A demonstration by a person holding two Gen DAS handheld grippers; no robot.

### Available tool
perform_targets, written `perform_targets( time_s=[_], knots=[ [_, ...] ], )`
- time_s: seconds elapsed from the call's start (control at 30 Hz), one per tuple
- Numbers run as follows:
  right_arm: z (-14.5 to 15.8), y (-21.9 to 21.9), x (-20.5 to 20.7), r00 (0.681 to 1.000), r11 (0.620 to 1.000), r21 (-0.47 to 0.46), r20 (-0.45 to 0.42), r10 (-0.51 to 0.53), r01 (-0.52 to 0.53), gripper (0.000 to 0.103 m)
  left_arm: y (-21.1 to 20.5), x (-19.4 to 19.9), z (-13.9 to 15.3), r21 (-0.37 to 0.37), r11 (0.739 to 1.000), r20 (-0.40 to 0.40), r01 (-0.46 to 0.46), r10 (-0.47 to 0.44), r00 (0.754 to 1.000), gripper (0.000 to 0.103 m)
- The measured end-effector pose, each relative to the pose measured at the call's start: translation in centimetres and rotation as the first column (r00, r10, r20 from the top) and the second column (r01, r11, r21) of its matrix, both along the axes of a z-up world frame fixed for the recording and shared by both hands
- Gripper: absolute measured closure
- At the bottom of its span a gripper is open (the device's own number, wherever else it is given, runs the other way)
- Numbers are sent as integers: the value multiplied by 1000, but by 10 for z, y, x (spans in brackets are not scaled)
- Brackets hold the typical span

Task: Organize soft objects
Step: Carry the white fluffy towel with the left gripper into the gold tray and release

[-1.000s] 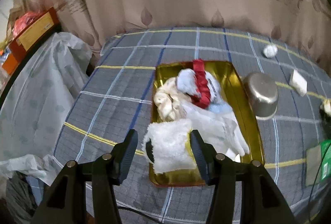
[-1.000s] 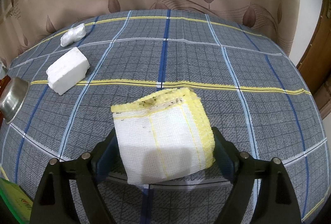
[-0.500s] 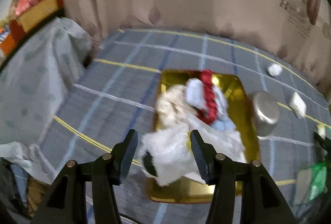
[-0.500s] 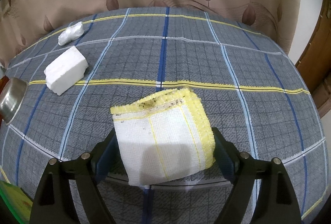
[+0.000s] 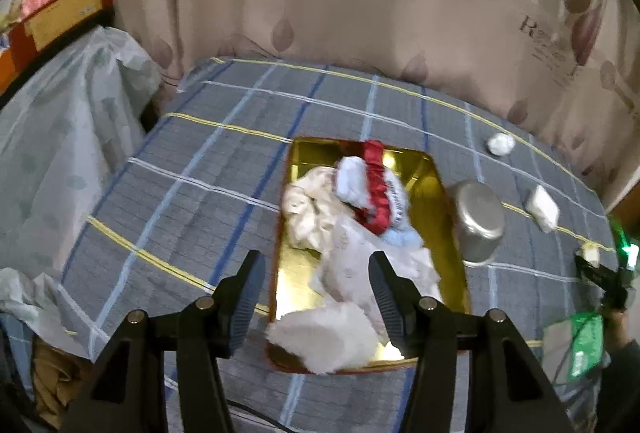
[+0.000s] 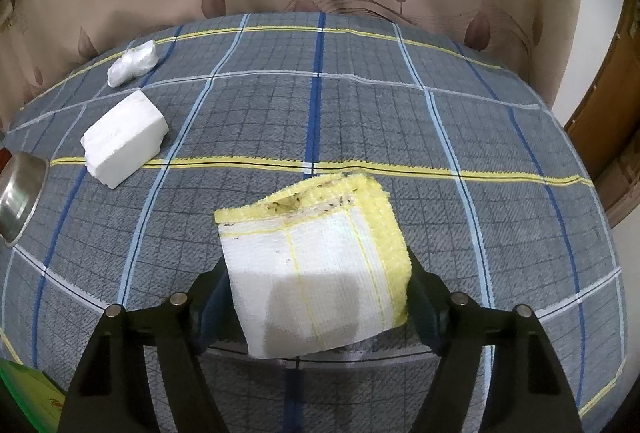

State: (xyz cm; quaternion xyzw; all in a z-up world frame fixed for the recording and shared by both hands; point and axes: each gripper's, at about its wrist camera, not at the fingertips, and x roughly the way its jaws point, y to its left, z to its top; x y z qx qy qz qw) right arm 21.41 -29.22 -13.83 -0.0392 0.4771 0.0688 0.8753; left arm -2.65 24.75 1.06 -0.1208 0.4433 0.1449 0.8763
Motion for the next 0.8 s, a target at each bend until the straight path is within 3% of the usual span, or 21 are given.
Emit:
perform_targets(
  time_s=[0.1,0.3,0.53,0.8],
  knots=[
    [4,2,-1,1000,1000,-6,0,1,-1,32,3,1,-5,33,999,-9,-34,35,999,48],
    [33,10,-4,999,1000,-6,35,24,-23,32,2,1,-14,170,982,-25,-84,89,996,47],
    [83,49,-11,990,994,22,92,105,-108,32,10,-6,-15,210,969,-15,-132,139,990,47],
    [120,120,-25,964,967,65,119,236,-245,32,14,-12,-14,222,963,-5,-156,161,987,47]
  ],
)
